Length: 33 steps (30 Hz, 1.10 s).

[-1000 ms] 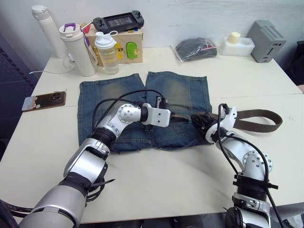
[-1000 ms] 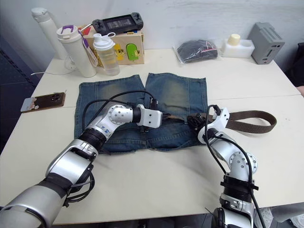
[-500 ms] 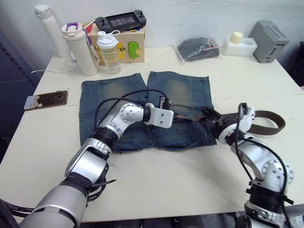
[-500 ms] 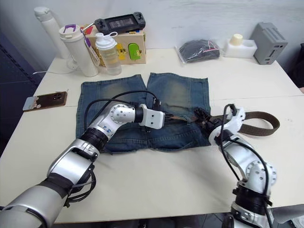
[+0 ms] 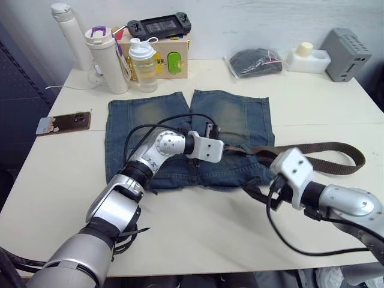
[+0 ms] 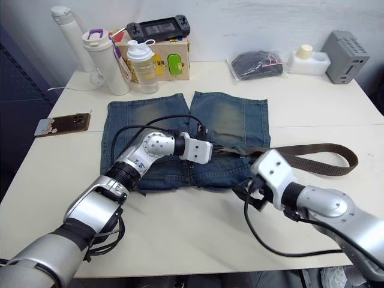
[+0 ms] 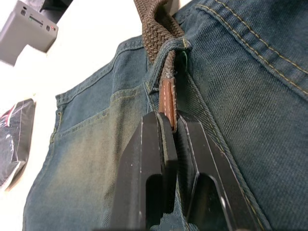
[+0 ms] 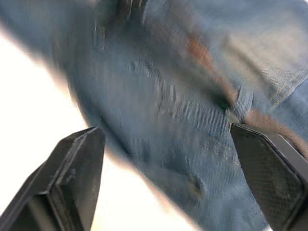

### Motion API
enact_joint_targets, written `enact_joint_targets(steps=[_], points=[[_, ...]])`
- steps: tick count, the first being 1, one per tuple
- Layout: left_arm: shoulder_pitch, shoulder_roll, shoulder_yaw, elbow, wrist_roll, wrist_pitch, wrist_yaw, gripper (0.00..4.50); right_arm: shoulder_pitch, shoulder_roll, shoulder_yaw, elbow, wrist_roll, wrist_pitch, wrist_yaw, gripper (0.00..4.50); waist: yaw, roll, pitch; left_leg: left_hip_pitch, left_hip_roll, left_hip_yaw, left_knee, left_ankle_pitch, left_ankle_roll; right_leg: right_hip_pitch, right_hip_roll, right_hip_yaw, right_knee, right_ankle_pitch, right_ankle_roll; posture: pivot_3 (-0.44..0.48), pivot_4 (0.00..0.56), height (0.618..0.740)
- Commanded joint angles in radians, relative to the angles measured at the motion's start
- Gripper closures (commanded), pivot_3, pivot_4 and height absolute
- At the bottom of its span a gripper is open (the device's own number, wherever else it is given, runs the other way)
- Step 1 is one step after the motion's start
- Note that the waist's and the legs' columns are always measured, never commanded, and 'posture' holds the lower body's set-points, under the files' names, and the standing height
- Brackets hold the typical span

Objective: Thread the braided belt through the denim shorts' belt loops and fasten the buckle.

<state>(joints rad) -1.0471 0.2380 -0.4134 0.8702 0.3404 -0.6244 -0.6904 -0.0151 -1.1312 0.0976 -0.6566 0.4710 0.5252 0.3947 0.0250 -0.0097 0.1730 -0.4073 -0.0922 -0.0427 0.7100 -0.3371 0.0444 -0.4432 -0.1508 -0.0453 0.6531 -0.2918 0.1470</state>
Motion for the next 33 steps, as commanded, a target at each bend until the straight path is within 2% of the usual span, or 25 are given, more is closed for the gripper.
enact_joint_targets(steps=[1,5,7,8,15,21,26,33], points=[[-0.028,-0.006,0.001,-0.030,0.003,-0.005,0.001,4.50,-0.003,-0.012,0.114,0.087,-0.294,-0.194,0.065,0.09,0.000,0.000,0.000,0.000,0.000,0.000,0.000,0.000,0.000,0.000,0.000,0.000,0.000,0.000,0.000,0.000,0.150,0.682],[-0.031,-0.002,0.001,-0.054,0.006,-0.004,-0.001,4.50,-0.041,0.032,0.187,0.190,-0.507,-0.311,0.069,0.09,-0.001,0.000,0.000,-0.001,0.001,-0.001,0.002,0.000,0.000,0.000,0.000,0.000,-0.001,0.000,0.000,0.000,0.150,0.682],[-0.027,0.001,0.003,-0.069,0.002,0.003,-0.010,4.50,-0.056,0.069,0.208,0.243,-0.580,-0.356,0.065,0.63,0.001,-0.001,0.000,-0.001,0.001,-0.001,0.003,0.000,-0.001,0.000,0.000,-0.001,-0.001,0.000,0.000,0.000,0.150,0.682],[-0.026,0.004,0.002,-0.076,0.005,0.004,-0.011,4.50,-0.065,0.091,0.211,0.263,-0.607,-0.371,0.063,0.96,0.001,-0.001,0.000,-0.001,0.001,-0.001,0.004,0.000,-0.001,0.001,0.000,-0.001,0.000,0.000,0.000,0.000,0.150,0.682],[-0.039,0.025,-0.017,-0.107,0.050,-0.022,-0.004,4.50,-0.089,0.206,0.193,0.304,-0.666,-0.301,0.120,4.47,0.004,-0.001,0.000,-0.001,0.000,-0.003,0.006,-0.001,-0.001,0.003,0.000,-0.001,-0.001,0.000,0.001,0.000,0.150,0.682],[0.020,0.162,-0.015,-0.232,0.054,-0.090,-0.062,4.50,-0.084,0.264,0.157,0.277,-0.675,-0.255,0.150,4.47,-0.001,-0.001,0.000,0.000,0.001,-0.003,0.006,-0.001,-0.002,0.003,0.001,-0.001,0.000,0.001,0.001,0.000,0.150,0.682],[0.079,0.304,0.024,-0.340,0.066,-0.143,-0.019,4.50,-0.046,0.290,0.084,0.248,-0.645,-0.212,0.162,4.47,0.003,0.000,0.000,0.000,0.001,-0.003,0.006,-0.001,-0.003,0.003,0.001,-0.001,0.000,0.001,0.001,0.000,0.150,0.682],[0.228,0.412,0.097,-0.500,-0.060,-0.193,-0.028,4.50,0.032,0.277,-0.073,0.240,-0.604,-0.163,0.183,4.47,0.029,0.000,0.000,0.000,-0.001,-0.007,0.009,-0.002,-0.002,0.006,0.000,-0.001,0.000,0.001,0.001,0.000,0.150,0.682]])
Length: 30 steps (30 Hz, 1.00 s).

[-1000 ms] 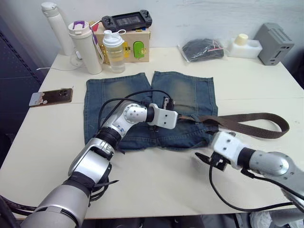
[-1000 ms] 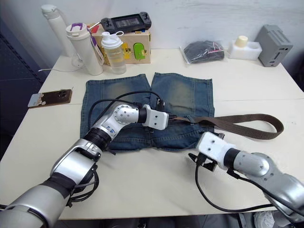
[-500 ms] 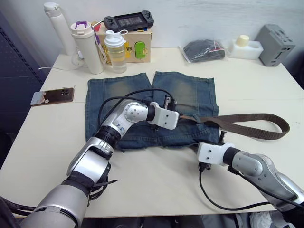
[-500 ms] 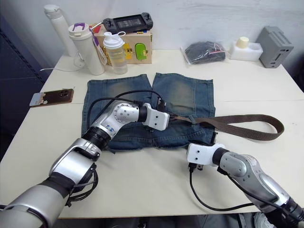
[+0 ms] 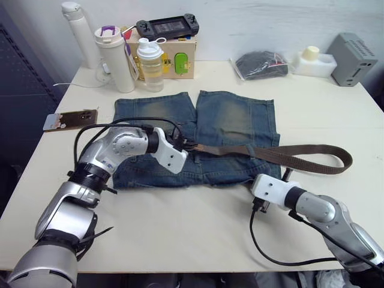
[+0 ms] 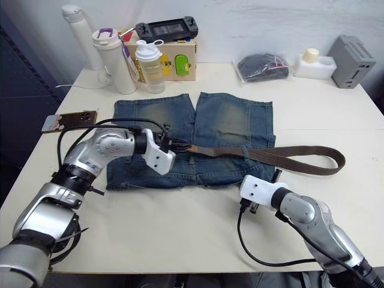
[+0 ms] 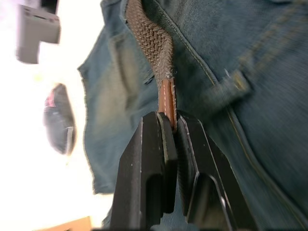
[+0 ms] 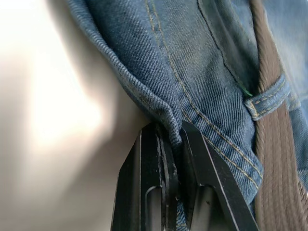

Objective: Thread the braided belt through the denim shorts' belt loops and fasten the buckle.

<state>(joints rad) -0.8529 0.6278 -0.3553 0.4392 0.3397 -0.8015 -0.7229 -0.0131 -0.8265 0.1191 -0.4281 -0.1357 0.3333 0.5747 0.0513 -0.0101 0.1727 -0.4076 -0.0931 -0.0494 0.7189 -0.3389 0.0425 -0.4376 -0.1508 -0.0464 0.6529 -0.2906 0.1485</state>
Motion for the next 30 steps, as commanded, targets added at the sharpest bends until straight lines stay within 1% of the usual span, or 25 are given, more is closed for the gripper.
enact_joint_targets(steps=[1,5,11,14,15,17,18,19,20,21,22,24,26,28,29,30], points=[[0.062,0.031,0.052,-0.089,-0.076,-0.020,0.012,4.50,0.047,-0.042,-0.123,0.025,-0.004,0.026,0.006,4.47,0.004,0.000,0.000,0.000,0.000,0.000,0.000,0.000,0.000,0.000,0.000,0.000,0.000,0.000,0.000,0.000,0.150,0.682],[0.132,0.033,0.091,-0.146,-0.102,0.006,0.037,4.50,0.080,-0.087,-0.182,0.084,-0.030,-0.006,0.009,4.47,0.005,0.000,0.000,0.000,0.000,0.000,0.000,0.000,0.000,0.001,0.000,0.000,0.000,0.000,0.000,0.000,0.150,0.682],[0.176,0.006,0.097,-0.210,-0.094,0.062,0.045,4.50,0.051,-0.077,-0.161,0.101,-0.037,-0.016,0.016,4.47,-0.001,0.000,0.000,0.001,0.000,0.001,0.000,0.000,0.000,0.001,0.000,0.000,0.000,0.000,0.000,0.000,0.150,0.682],[0.187,-0.004,0.100,-0.237,-0.099,0.079,0.050,4.50,0.056,-0.074,-0.180,0.095,-0.024,-0.019,0.025,4.47,-0.001,0.000,0.000,0.001,0.000,0.001,0.000,0.000,0.000,0.001,0.000,0.000,0.000,0.000,0.000,0.000,0.150,0.682],[0.190,-0.006,0.101,-0.244,-0.100,0.084,0.051,4.50,0.060,-0.075,-0.188,0.094,-0.024,-0.021,0.025,3.61,-0.001,0.000,0.000,0.001,0.000,0.001,0.000,0.000,0.000,0.001,0.000,0.000,0.000,0.000,0.000,0.000,0.150,0.682],[0.201,-0.008,0.103,-0.261,-0.101,0.088,0.055,4.50,0.074,-0.078,-0.236,0.076,0.018,-0.009,0.051,2.93,0.000,0.000,0.000,0.001,0.000,0.001,0.000,0.000,0.000,0.001,0.000,0.000,0.000,0.000,0.000,0.000,0.150,0.682],[0.207,-0.008,0.104,-0.268,-0.101,0.089,0.058,4.50,0.077,-0.075,-0.265,0.063,0.044,0.006,0.065,2.35,0.000,0.000,0.000,0.000,0.000,0.001,0.000,0.000,0.000,0.001,0.000,0.000,0.000,0.000,0.000,0.000,0.150,0.682],[0.213,-0.008,0.108,-0.274,-0.100,0.088,0.064,4.50,0.079,-0.072,-0.304,0.037,0.085,0.032,0.087,1.93,0.000,0.000,0.000,0.000,0.000,0.001,0.000,0.000,0.000,0.001,0.000,0.000,0.000,0.000,0.000,0.000,0.150,0.682],[0.217,-0.009,0.113,-0.278,-0.098,0.087,0.074,4.50,0.083,-0.082,-0.335,0.005,0.120,0.063,0.119,1.37,-0.001,0.001,0.000,0.000,0.000,0.001,0.000,0.000,0.000,0.000,0.000,0.000,0.000,0.000,0.000,0.000,0.150,0.682],[0.221,-0.011,0.119,-0.282,-0.093,0.084,0.084,4.50,0.083,-0.087,-0.364,-0.024,0.158,0.095,0.148,1.02,-0.001,0.001,0.000,0.000,0.001,0.001,-0.001,0.000,0.000,0.001,0.000,0.000,0.000,0.000,0.000,0.000,0.150,0.682],[0.223,-0.012,0.125,-0.284,-0.087,0.081,0.097,4.50,0.071,-0.088,-0.397,-0.056,0.212,0.149,0.176,0.55,-0.001,0.001,0.000,0.000,0.001,0.001,-0.001,0.000,0.000,0.000,0.000,0.000,0.000,0.000,0.000,0.000,0.150,0.682],[0.229,-0.013,0.137,-0.287,-0.080,0.076,0.117,4.50,-0.010,-0.075,-0.494,-0.130,0.399,0.340,0.217,0.55,-0.003,0.001,0.000,0.001,0.001,0.001,-0.001,0.000,0.000,0.000,0.001,0.000,0.000,0.000,0.000,0.000,0.150,0.682],[0.234,-0.015,0.149,-0.289,-0.069,0.067,0.142,4.50,-0.127,-0.041,-0.579,-0.182,0.638,0.613,0.214,0.55,-0.008,0.002,0.000,0.000,0.002,0.002,-0.001,0.000,0.000,0.000,0.000,0.000,-0.002,0.000,0.000,0.000,0.150,0.682],[0.238,-0.020,0.154,-0.290,-0.057,0.059,0.163,4.50,-0.253,0.033,-0.651,-0.200,0.901,0.935,0.187,0.55,-0.010,0.002,0.000,0.001,0.003,0.001,-0.001,0.000,-0.001,0.001,0.001,-0.001,-0.007,0.000,0.000,0.000,0.150,0.682],[0.240,-0.022,0.154,-0.290,-0.054,0.058,0.169,4.50,-0.303,0.084,-0.675,-0.199,1.016,1.062,0.172,0.55,-0.009,0.001,0.000,0.001,0.004,0.001,-0.001,-0.001,-0.001,0.002,0.001,-0.002,-0.009,0.000,-0.001,0.000,0.150,0.682],[0.241,-0.024,0.153,-0.292,-0.052,0.057,0.175,4.50,-0.354,0.156,-0.697,-0.201,1.081,1.170,0.150,0.55,-0.009,0.001,0.000,0.001,0.007,-0.002,-0.002,-0.001,-0.003,0.005,0.001,-0.004,-0.010,0.000,-0.002,0.000,0.150,0.682]])
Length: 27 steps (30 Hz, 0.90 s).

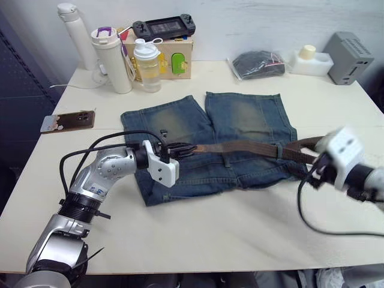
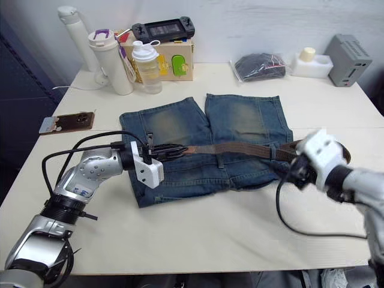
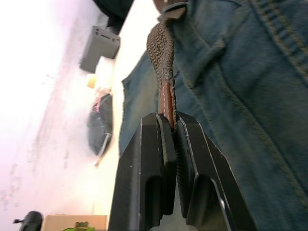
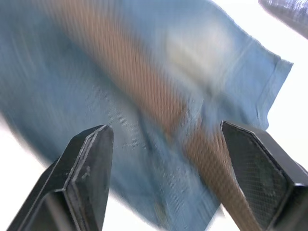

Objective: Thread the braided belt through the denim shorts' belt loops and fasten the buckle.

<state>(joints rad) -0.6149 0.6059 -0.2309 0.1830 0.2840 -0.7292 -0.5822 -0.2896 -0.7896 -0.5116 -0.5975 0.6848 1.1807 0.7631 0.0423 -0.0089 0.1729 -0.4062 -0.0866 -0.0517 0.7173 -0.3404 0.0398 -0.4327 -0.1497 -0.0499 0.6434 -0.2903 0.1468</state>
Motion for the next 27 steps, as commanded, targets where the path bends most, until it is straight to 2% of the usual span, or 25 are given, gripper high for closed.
enact_joint_targets(steps=[1,4,5,6,8,9,10,13,16,20,21,23,27], points=[[0.004,-0.005,0.028,-0.037,0.009,-0.017,0.041,4.50,-0.117,0.221,-0.085,-0.004,0.326,0.387,-0.115,0.55,0.000,0.000,0.000,0.000,0.002,-0.001,0.000,-0.001,-0.001,0.002,0.000,0.000,0.000,0.001,-0.001,0.000,0.150,0.682],[0.002,-0.011,0.027,-0.042,0.023,-0.022,0.057,4.50,-0.151,0.585,-0.124,0.060,0.460,0.434,-0.410,0.55,0.001,-0.001,0.000,0.000,0.003,-0.003,0.000,-0.001,-0.002,0.003,0.001,-0.001,-0.001,0.001,-0.003,0.000,0.150,0.682],[0.000,-0.012,0.027,-0.042,0.028,-0.024,0.062,4.50,-0.106,0.618,-0.065,0.100,0.632,0.314,-0.591,0.55,-0.001,-0.001,0.000,0.000,0.004,-0.004,0.000,-0.001,-0.002,0.003,0.001,-0.001,-0.001,0.001,-0.003,0.000,0.150,0.682],[-0.001,-0.013,0.027,-0.043,0.031,-0.025,0.064,4.50,-0.137,0.735,-0.119,0.102,0.593,0.344,-0.635,0.55,-0.001,0.000,0.000,0.000,0.003,-0.003,0.000,-0.001,-0.002,0.002,0.001,-0.001,0.000,0.001,-0.003,0.000,0.150,0.682],[-0.004,-0.014,0.024,-0.043,0.037,-0.027,0.065,4.50,-0.096,0.793,-0.045,0.159,0.806,0.165,-0.888,0.55,-0.004,0.003,0.000,0.000,0.001,-0.003,-0.001,0.000,-0.002,0.000,0.002,-0.001,0.003,0.001,-0.003,0.000,0.150,0.682],[-0.005,-0.016,0.022,-0.043,0.038,-0.024,0.065,4.50,-0.085,0.814,-0.010,0.177,0.905,0.079,-1.027,0.55,-0.013,0.003,0.000,-0.001,-0.006,-0.003,-0.001,0.001,0.000,-0.006,-0.001,0.001,0.014,0.001,-0.003,0.000,0.150,0.682],[-0.005,-0.018,0.020,-0.043,0.038,-0.021,0.065,4.50,-0.072,0.814,0.032,0.189,1.013,-0.013,-1.166,0.55,-0.018,0.003,0.000,-0.001,-0.007,-0.003,0.000,0.001,0.001,-0.007,-0.001,0.002,0.016,0.002,-0.003,0.000,0.150,0.682],[-0.006,-0.021,0.019,-0.045,0.044,-0.019,0.066,4.50,-0.055,0.793,0.102,0.189,1.196,-0.219,-1.416,0.55,-0.022,0.003,0.000,-0.001,-0.008,-0.002,-0.001,0.001,0.001,-0.011,-0.001,0.004,0.020,0.002,-0.003,0.000,0.150,0.682],[-0.011,-0.020,0.019,-0.040,0.050,-0.020,0.068,4.50,-0.033,0.728,0.159,0.168,1.274,-0.322,-1.486,0.55,-0.027,0.003,0.000,-0.001,-0.007,-0.002,-0.003,0.001,0.001,-0.012,0.000,0.004,0.020,0.002,-0.003,0.000,0.150,0.682],[-0.018,-0.021,0.017,-0.036,0.055,-0.021,0.072,4.50,-0.008,0.693,0.213,0.145,1.287,-0.420,-1.504,0.55,-0.039,0.003,0.000,-0.001,-0.006,-0.002,-0.003,0.001,0.001,-0.012,0.001,0.004,0.020,0.002,-0.003,0.000,0.150,0.682],[-0.018,-0.021,0.016,-0.037,0.056,-0.021,0.072,4.50,-0.004,0.681,0.225,0.142,1.287,-0.436,-1.502,1.05,-0.042,0.003,0.000,-0.001,-0.006,-0.002,-0.003,0.001,0.001,-0.012,0.001,0.004,0.020,0.002,-0.003,0.000,0.150,0.682],[-0.019,-0.023,0.014,-0.041,0.055,-0.022,0.071,4.50,-0.001,0.664,0.245,0.136,1.287,-0.464,-1.494,1.78,-0.045,0.003,0.000,-0.001,-0.006,-0.001,-0.003,0.001,0.002,-0.012,0.001,0.004,0.020,0.002,-0.003,0.000,0.150,0.682],[-0.018,-0.025,0.007,-0.048,0.047,-0.042,0.067,4.50,-0.005,0.642,0.274,0.131,1.287,-0.520,-1.482,3.77,-0.044,0.003,0.000,-0.001,-0.006,-0.001,-0.003,0.000,0.003,-0.012,0.001,0.004,0.019,0.002,-0.003,0.000,0.150,0.682]])
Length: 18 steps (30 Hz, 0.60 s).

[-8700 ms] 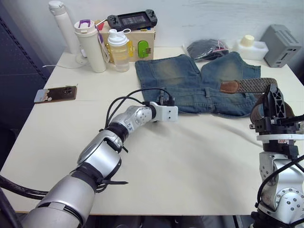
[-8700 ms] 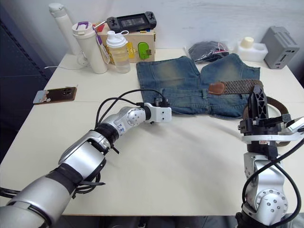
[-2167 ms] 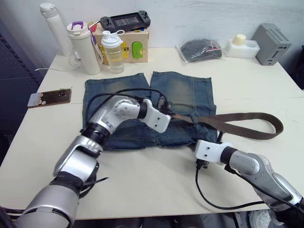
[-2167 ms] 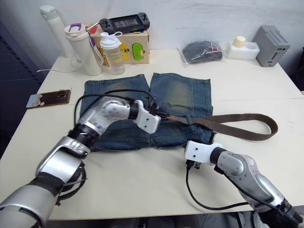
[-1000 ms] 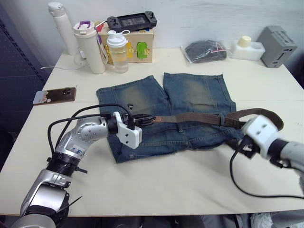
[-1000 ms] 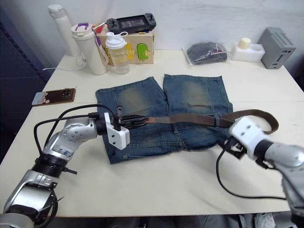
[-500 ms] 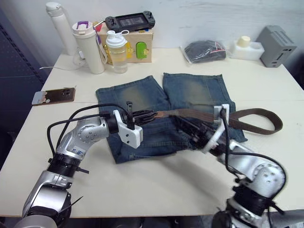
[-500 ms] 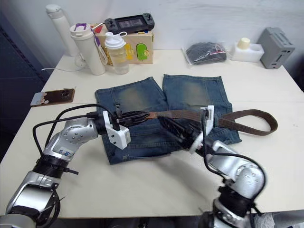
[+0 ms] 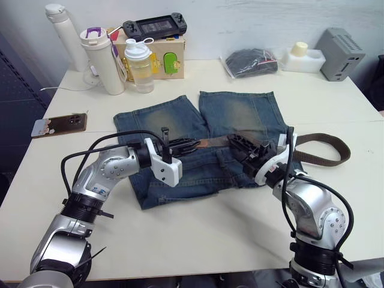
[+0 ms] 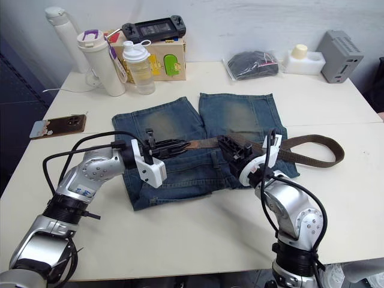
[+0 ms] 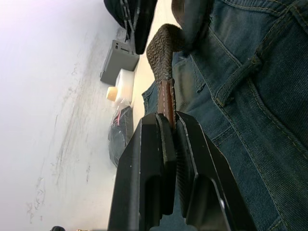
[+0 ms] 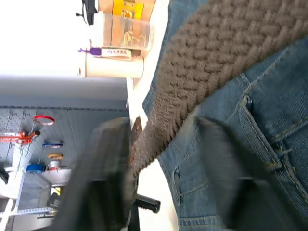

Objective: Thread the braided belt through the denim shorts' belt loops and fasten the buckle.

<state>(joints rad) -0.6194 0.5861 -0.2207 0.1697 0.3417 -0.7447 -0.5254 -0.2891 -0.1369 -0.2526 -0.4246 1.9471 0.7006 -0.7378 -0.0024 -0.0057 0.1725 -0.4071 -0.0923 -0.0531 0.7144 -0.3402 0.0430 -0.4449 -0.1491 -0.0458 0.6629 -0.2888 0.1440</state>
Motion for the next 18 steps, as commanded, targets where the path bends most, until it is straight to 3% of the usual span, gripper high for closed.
enact_joint_targets(steps=[1,3,5,6,8,10,18], points=[[-0.009,-0.003,-0.008,-0.039,-0.025,-0.032,0.000,4.50,-0.008,-0.014,0.017,-0.041,0.025,-0.058,0.022,4.22,0.001,0.000,0.000,0.000,0.000,0.000,0.000,0.000,0.000,0.000,0.000,0.000,0.000,0.000,0.000,0.000,0.150,0.682],[0.008,0.002,-0.017,-0.048,-0.055,-0.035,-0.022,4.50,-0.011,-0.029,0.020,-0.037,0.024,-0.083,0.033,4.43,0.001,0.000,0.000,0.000,0.000,0.000,0.000,0.000,0.000,0.000,0.000,0.000,0.000,0.000,0.000,0.000,0.150,0.682],[0.025,0.001,-0.018,-0.059,-0.093,-0.008,-0.045,3.64,-0.012,-0.045,0.023,-0.033,0.020,-0.098,0.041,4.50,0.000,0.000,0.000,0.000,0.000,0.000,0.000,0.000,0.000,0.000,0.000,0.000,0.000,0.000,0.000,0.000,0.150,0.682],[0.034,0.002,-0.018,-0.068,-0.113,0.017,-0.062,3.55,-0.014,-0.058,0.016,-0.026,0.013,-0.104,0.053,4.50,0.001,0.000,0.000,0.000,0.000,0.000,0.000,0.000,0.000,0.000,0.000,0.000,0.000,0.000,0.000,0.000,0.150,0.682],[0.059,0.008,-0.018,-0.090,-0.155,0.078,-0.101,2.77,-0.016,-0.102,-0.002,-0.007,-0.016,-0.107,0.089,4.50,0.001,0.000,0.000,0.000,0.000,0.001,0.000,0.000,0.000,0.000,0.000,0.000,-0.001,0.000,0.000,0.000,0.150,0.682],[0.110,0.034,-0.023,-0.133,-0.229,0.157,-0.173,2.03,-0.004,-0.193,-0.037,0.032,-0.074,-0.078,0.164,4.50,0.001,0.000,0.000,0.000,0.000,0.001,0.000,0.000,0.001,0.000,0.000,0.001,-0.001,0.000,0.000,0.000,0.150,0.682],[0.268,0.060,0.025,-0.322,-0.455,0.457,-0.284,2.03,0.044,-0.384,-0.025,0.114,-0.282,0.012,0.396,4.50,0.002,0.001,0.000,0.000,0.001,0.005,0.001,-0.001,0.002,0.001,0.000,0.002,-0.004,0.000,0.000,0.000,0.150,0.682]])
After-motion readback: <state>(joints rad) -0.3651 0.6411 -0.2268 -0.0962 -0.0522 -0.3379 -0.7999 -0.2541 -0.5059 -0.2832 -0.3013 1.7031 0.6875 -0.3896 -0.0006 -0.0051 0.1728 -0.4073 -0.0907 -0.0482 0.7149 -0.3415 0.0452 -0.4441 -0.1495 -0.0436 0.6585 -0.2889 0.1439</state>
